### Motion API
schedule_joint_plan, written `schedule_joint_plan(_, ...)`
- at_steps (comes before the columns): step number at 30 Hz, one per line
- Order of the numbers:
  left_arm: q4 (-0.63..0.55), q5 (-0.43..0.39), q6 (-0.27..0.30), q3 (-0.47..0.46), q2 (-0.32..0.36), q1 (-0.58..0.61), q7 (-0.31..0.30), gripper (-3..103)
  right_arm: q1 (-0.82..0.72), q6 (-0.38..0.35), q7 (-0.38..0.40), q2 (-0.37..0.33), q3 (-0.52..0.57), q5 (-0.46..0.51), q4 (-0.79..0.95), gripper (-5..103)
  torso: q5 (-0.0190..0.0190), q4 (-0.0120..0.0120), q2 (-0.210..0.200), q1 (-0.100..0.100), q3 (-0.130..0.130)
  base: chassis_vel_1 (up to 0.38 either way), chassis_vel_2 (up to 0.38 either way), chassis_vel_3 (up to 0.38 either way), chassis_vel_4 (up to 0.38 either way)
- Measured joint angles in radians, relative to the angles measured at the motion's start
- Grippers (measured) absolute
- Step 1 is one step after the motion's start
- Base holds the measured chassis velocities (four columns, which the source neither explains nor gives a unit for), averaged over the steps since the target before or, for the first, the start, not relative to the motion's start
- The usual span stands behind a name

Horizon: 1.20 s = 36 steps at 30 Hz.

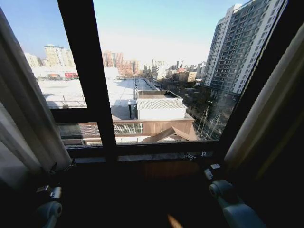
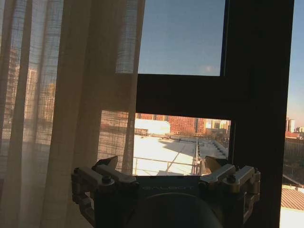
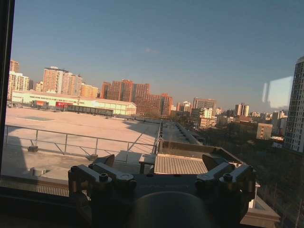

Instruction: Open the curtains by pulling them apart, changing their state from closed to fully open.

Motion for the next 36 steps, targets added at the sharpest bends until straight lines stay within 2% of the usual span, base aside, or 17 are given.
schedule_joint_plan(2, 0.0, 0.0, 0.0, 0.0, 0.0, 0.0, 0.0, 100, 0.0, 0.0, 0.0, 0.0, 0.0, 0.0, 0.0, 100, 0.0008, 0.0, 0.0, 0.0, 0.0, 0.374, 0.352, -0.366, -0.332)
schedule_joint_plan(10, 0.0, 0.0, 0.0, 0.0, 0.0, 0.0, 0.0, 100, 0.0, 0.0, 0.0, 0.0, 0.0, 0.0, 0.0, 100, 0.0002, 0.0002, 0.0, 0.0, 0.0, 0.333, 0.312, -0.344, -0.322)
schedule_joint_plan(16, 0.0, 0.0, 0.0, 0.0, 0.0, 0.0, 0.0, 100, 0.0, 0.0, 0.0, 0.0, 0.0, 0.0, 0.0, 100, -0.0006, 0.0005, 0.0, 0.0, 0.0, 0.175, 0.141, -0.135, -0.166)
schedule_joint_plan(20, 0.0, 0.0, 0.0, 0.0, 0.0, 0.0, 0.0, 100, 0.0, 0.0, 0.0, 0.0, 0.0, 0.0, 0.0, 100, 0.0002, 0.0, 0.0, 0.0, 0.0, 0.014, 0.008, -0.001, -0.005)
schedule_joint_plan(22, 0.0, 0.0, 0.0, 0.0, 0.0, 0.0, 0.0, 100, 0.0, 0.0, 0.0, 0.0, 0.0, 0.0, 0.0, 100, 0.0017, -0.0004, 0.0, 0.0, 0.0, -0.046, 0.003, 0.025, 0.012)
schedule_joint_plan(30, 0.0, 0.0, 0.0, 0.0, 0.0, 0.0, 0.0, 100, 0.0, 0.0, 0.0, 0.0, 0.0, 0.0, 0.0, 100, -0.0002, 0.0001, 0.0, 0.0, 0.0, -0.076, 0.02, 0.059, -0.034)
schedule_joint_plan(36, 0.0, 0.0, 0.0, 0.0, 0.0, 0.0, 0.0, 100, 0.0, 0.0, 0.0, 0.0, 0.0, 0.0, 0.0, 100, 0.0003, 0.0002, 0.0, 0.0, 0.0, -0.102, 0.173, 0.109, -0.139)
